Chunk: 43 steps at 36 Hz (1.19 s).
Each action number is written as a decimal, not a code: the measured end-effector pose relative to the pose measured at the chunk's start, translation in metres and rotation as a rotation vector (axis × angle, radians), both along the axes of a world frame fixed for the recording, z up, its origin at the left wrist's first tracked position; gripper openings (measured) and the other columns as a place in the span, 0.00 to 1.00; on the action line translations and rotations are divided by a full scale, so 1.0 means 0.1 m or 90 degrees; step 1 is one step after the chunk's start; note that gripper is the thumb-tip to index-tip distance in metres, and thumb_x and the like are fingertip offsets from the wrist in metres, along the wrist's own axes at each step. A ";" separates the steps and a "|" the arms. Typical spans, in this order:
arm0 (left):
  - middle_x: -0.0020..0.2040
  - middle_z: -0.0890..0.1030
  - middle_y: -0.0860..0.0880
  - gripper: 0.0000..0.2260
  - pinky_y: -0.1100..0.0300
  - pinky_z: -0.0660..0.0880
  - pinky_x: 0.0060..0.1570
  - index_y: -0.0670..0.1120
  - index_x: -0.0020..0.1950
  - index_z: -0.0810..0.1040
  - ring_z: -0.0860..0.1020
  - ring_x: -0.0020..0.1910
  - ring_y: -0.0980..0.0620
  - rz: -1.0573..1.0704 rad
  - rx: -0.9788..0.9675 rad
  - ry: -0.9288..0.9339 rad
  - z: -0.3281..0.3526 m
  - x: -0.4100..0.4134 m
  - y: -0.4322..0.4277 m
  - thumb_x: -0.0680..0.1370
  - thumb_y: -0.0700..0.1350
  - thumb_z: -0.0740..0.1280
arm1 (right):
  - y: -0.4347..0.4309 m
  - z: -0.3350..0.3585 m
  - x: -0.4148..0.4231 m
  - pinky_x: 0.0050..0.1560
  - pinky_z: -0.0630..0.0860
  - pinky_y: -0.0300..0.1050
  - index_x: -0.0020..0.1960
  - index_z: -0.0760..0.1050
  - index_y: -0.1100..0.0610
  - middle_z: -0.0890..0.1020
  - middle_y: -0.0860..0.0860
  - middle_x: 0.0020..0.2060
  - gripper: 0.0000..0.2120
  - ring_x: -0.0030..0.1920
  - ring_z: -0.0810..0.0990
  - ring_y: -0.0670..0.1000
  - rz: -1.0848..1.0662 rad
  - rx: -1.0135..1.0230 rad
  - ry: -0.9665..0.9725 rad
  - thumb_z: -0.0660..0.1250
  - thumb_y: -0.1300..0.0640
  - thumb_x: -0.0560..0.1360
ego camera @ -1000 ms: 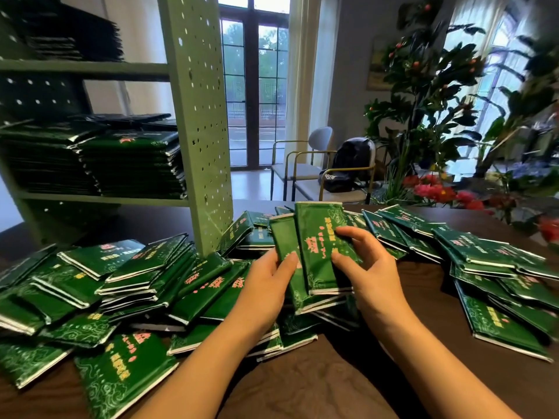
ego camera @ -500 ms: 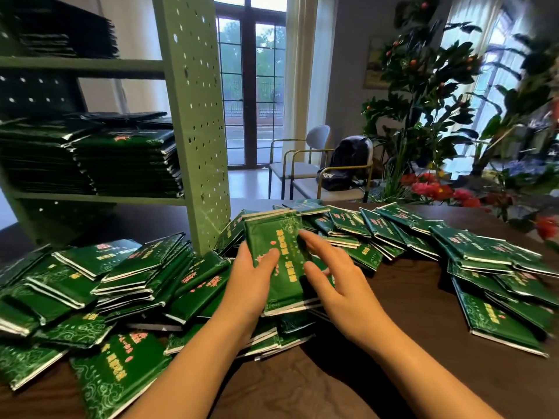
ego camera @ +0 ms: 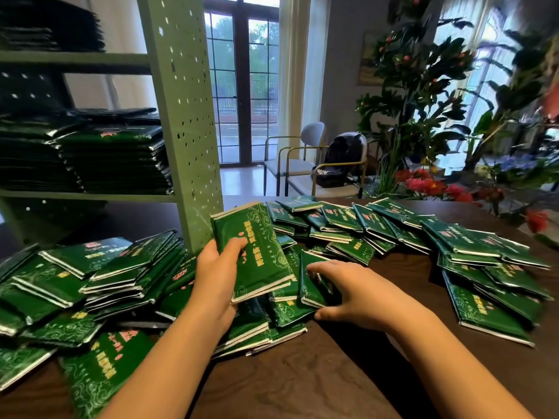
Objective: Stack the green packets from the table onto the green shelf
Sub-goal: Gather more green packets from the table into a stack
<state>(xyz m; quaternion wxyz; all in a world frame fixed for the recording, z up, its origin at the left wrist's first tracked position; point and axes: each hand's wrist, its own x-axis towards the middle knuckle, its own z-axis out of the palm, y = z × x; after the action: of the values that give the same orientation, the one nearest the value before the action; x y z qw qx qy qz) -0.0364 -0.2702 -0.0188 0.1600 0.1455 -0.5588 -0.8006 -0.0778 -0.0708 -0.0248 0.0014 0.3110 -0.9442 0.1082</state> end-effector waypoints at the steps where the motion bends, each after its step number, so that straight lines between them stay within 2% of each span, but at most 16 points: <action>1: 0.42 0.83 0.46 0.05 0.53 0.79 0.42 0.46 0.53 0.78 0.81 0.39 0.48 -0.007 0.006 -0.005 0.00 -0.01 0.01 0.79 0.40 0.64 | 0.01 0.01 -0.01 0.62 0.72 0.49 0.71 0.64 0.44 0.73 0.44 0.67 0.33 0.64 0.72 0.48 -0.005 -0.009 0.013 0.72 0.43 0.70; 4: 0.39 0.83 0.47 0.05 0.50 0.80 0.44 0.47 0.51 0.77 0.82 0.37 0.49 -0.014 0.012 -0.023 -0.01 -0.02 0.01 0.80 0.40 0.63 | 0.00 0.08 0.00 0.59 0.74 0.47 0.68 0.70 0.44 0.78 0.44 0.62 0.26 0.60 0.77 0.46 -0.016 -0.066 0.042 0.70 0.45 0.72; 7: 0.45 0.83 0.46 0.05 0.39 0.77 0.56 0.48 0.53 0.78 0.81 0.45 0.45 -0.014 0.006 -0.039 -0.01 -0.02 0.00 0.79 0.42 0.64 | -0.01 0.13 0.02 0.55 0.76 0.46 0.63 0.76 0.47 0.82 0.44 0.55 0.17 0.54 0.79 0.44 -0.011 -0.183 0.076 0.69 0.48 0.74; 11: 0.43 0.82 0.45 0.07 0.42 0.78 0.52 0.45 0.56 0.76 0.80 0.40 0.45 -0.029 0.017 -0.048 0.00 -0.02 -0.02 0.80 0.41 0.63 | -0.03 0.13 0.02 0.46 0.75 0.44 0.53 0.81 0.55 0.85 0.46 0.43 0.07 0.45 0.81 0.44 -0.007 -0.362 0.142 0.67 0.56 0.76; 13: 0.43 0.81 0.44 0.08 0.45 0.78 0.49 0.44 0.58 0.75 0.80 0.40 0.45 -0.050 0.015 -0.063 0.00 0.00 -0.01 0.79 0.41 0.62 | -0.05 0.11 0.03 0.46 0.73 0.37 0.52 0.82 0.57 0.83 0.43 0.42 0.07 0.45 0.80 0.39 -0.030 -0.470 0.168 0.67 0.59 0.77; 15: 0.42 0.81 0.44 0.05 0.45 0.78 0.49 0.43 0.53 0.75 0.80 0.41 0.44 -0.066 0.003 -0.072 0.00 0.01 -0.01 0.79 0.41 0.62 | -0.10 0.10 0.06 0.46 0.71 0.28 0.55 0.82 0.58 0.81 0.38 0.44 0.10 0.47 0.78 0.34 -0.052 -0.544 0.211 0.66 0.57 0.77; 17: 0.45 0.81 0.42 0.06 0.43 0.77 0.52 0.43 0.53 0.75 0.80 0.44 0.42 -0.083 -0.014 -0.086 -0.01 0.01 0.00 0.78 0.42 0.63 | -0.15 0.09 0.10 0.47 0.70 0.25 0.57 0.81 0.57 0.80 0.37 0.47 0.13 0.49 0.78 0.35 -0.050 -0.582 0.246 0.64 0.54 0.76; 19: 0.40 0.81 0.43 0.04 0.47 0.78 0.45 0.42 0.50 0.76 0.80 0.39 0.43 -0.093 -0.020 -0.089 -0.02 0.00 0.02 0.78 0.40 0.62 | -0.22 0.06 0.16 0.45 0.72 0.28 0.58 0.80 0.57 0.81 0.39 0.46 0.15 0.47 0.80 0.39 -0.009 -0.584 0.278 0.65 0.53 0.75; 21: 0.37 0.80 0.43 0.05 0.53 0.76 0.39 0.43 0.47 0.76 0.78 0.35 0.45 -0.095 -0.038 -0.095 -0.04 -0.01 0.04 0.79 0.39 0.61 | -0.30 0.02 0.21 0.48 0.73 0.30 0.60 0.79 0.58 0.83 0.45 0.49 0.17 0.49 0.80 0.42 0.047 -0.548 0.308 0.63 0.52 0.76; 25: 0.44 0.83 0.38 0.12 0.51 0.78 0.43 0.39 0.52 0.81 0.81 0.39 0.43 -0.115 -0.034 -0.079 -0.04 0.00 0.07 0.80 0.39 0.58 | -0.41 -0.09 0.22 0.67 0.68 0.42 0.64 0.76 0.59 0.79 0.51 0.61 0.20 0.65 0.75 0.50 0.156 -0.471 0.283 0.61 0.49 0.77; 30: 0.45 0.85 0.42 0.22 0.56 0.81 0.39 0.43 0.53 0.82 0.84 0.39 0.47 -0.173 0.065 -0.054 0.00 0.02 0.09 0.84 0.53 0.52 | -0.45 -0.12 0.22 0.71 0.62 0.37 0.65 0.75 0.57 0.77 0.50 0.64 0.25 0.69 0.69 0.47 0.206 -0.399 0.226 0.56 0.42 0.79; 32: 0.49 0.85 0.41 0.24 0.53 0.81 0.43 0.43 0.55 0.82 0.84 0.42 0.46 -0.192 0.069 -0.060 0.02 0.04 0.09 0.83 0.58 0.53 | -0.44 -0.11 0.21 0.71 0.59 0.35 0.67 0.74 0.55 0.75 0.48 0.66 0.26 0.71 0.66 0.45 0.215 -0.354 0.220 0.55 0.40 0.79; 35: 0.53 0.84 0.38 0.17 0.50 0.79 0.51 0.41 0.60 0.80 0.83 0.47 0.43 -0.181 0.041 -0.070 0.03 0.06 0.10 0.81 0.51 0.61 | -0.42 -0.11 0.21 0.71 0.53 0.36 0.70 0.70 0.50 0.69 0.42 0.70 0.25 0.73 0.60 0.40 0.219 -0.300 0.180 0.55 0.40 0.77; 37: 0.52 0.84 0.39 0.14 0.48 0.76 0.56 0.40 0.63 0.77 0.82 0.49 0.43 -0.142 0.023 -0.067 0.01 0.04 0.11 0.80 0.44 0.64 | -0.42 -0.10 0.22 0.71 0.52 0.33 0.70 0.70 0.51 0.68 0.41 0.70 0.24 0.73 0.58 0.38 0.222 -0.352 0.125 0.55 0.43 0.77; 39: 0.52 0.83 0.40 0.13 0.46 0.75 0.60 0.40 0.64 0.76 0.81 0.51 0.43 -0.111 0.019 -0.058 0.00 0.02 0.11 0.81 0.41 0.63 | -0.44 -0.10 0.23 0.71 0.56 0.33 0.68 0.72 0.53 0.72 0.44 0.68 0.22 0.72 0.62 0.39 0.218 -0.458 0.071 0.55 0.47 0.78; 43: 0.54 0.83 0.39 0.13 0.48 0.79 0.53 0.39 0.64 0.74 0.82 0.48 0.43 -0.058 0.052 -0.040 0.04 0.00 0.05 0.81 0.41 0.62 | -0.40 -0.11 0.17 0.66 0.65 0.35 0.65 0.73 0.51 0.77 0.46 0.62 0.19 0.65 0.72 0.42 0.141 -0.591 0.069 0.54 0.48 0.79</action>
<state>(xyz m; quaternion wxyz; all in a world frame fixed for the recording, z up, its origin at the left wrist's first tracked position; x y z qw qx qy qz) -0.0368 -0.2650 -0.0152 0.0995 0.1517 -0.5363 -0.8243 -0.0613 -0.1112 -0.0357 0.1775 0.3812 -0.7560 0.5016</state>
